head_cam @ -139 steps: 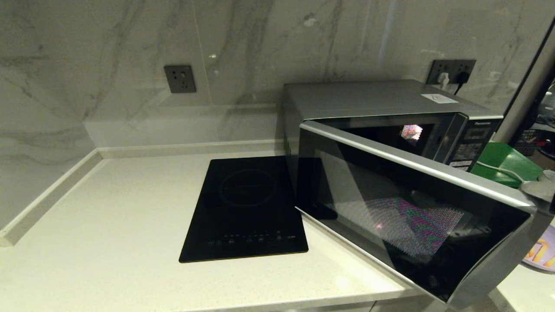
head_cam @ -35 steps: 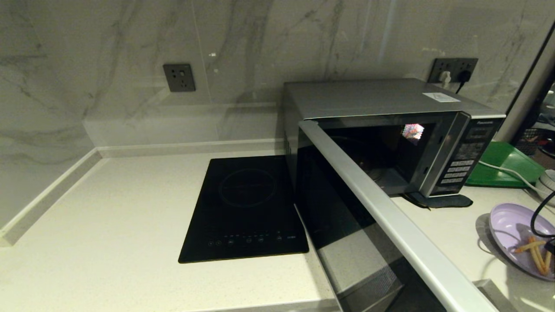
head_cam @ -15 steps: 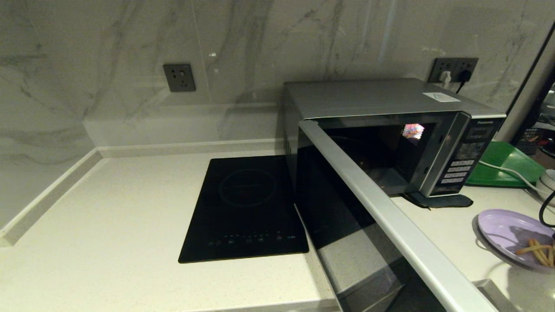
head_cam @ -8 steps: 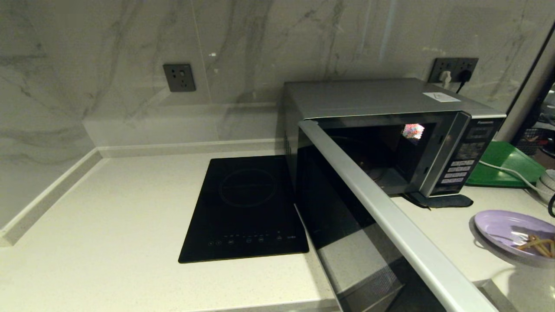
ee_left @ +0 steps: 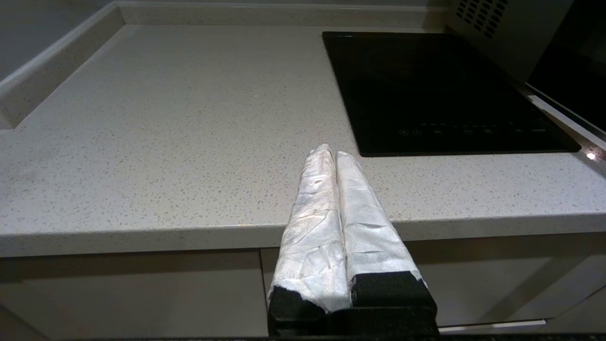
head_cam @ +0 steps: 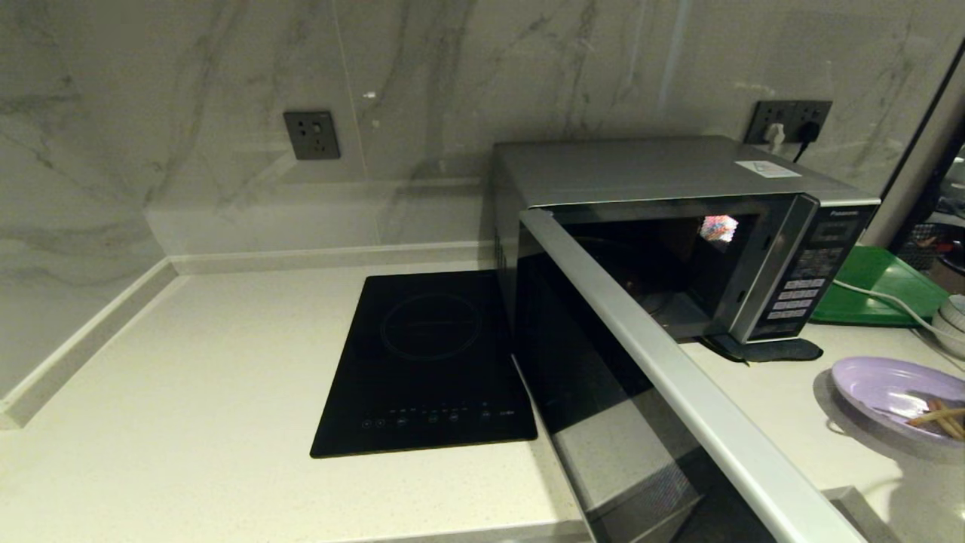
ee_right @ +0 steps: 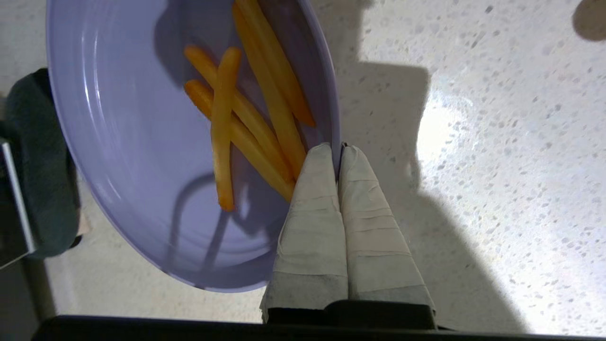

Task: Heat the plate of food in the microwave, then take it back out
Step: Put the plate in the microwave oven

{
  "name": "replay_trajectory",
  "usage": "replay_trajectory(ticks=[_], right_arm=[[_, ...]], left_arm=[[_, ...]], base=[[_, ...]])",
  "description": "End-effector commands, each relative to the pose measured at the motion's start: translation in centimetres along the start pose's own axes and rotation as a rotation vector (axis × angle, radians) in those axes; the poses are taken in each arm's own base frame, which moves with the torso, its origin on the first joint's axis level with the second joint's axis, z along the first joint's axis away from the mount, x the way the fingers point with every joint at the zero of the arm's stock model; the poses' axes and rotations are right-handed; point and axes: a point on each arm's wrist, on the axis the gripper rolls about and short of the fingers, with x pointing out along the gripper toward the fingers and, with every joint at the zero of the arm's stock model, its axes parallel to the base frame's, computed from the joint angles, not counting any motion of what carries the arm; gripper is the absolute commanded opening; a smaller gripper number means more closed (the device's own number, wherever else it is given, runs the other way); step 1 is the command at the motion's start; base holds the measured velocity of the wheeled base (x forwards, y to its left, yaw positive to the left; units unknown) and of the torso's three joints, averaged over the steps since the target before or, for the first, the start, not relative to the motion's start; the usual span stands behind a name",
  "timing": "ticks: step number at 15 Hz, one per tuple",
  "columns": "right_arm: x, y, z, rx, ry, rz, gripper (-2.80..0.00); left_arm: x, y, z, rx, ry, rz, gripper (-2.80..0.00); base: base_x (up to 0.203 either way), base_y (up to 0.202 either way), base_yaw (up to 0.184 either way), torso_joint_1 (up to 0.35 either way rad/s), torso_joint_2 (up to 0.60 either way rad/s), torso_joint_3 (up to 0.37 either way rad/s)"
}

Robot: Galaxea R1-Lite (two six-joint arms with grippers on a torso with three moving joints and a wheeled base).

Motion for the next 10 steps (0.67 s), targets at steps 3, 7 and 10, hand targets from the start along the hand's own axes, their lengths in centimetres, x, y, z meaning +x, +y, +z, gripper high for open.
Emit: replay_trajectory(ticks=[3, 7, 10], right_arm=[[-2.4, -1.0, -0.7, 0.003, 0.011, 0.069, -2.80], [-4.9, -1.4, -1.4, -0.026, 0.017, 0.159, -2.80], [-6.4, -2.0, -2.9, -0.101, 0.039, 0.203, -2.80]], left_arm=[[0.0, 0.0, 0.0, -0.001, 0.000, 0.001, -2.80], [0.0, 0.0, 0.0, -0.001, 0.000, 0.000, -2.80], [0.0, 0.0, 0.0, -0.001, 0.000, 0.001, -2.80]], base=[[0.000, 0.000, 0.000, 0.000, 0.00, 0.000], [0.000, 0.000, 0.000, 0.000, 0.00, 0.000], [0.000, 0.000, 0.000, 0.000, 0.00, 0.000]])
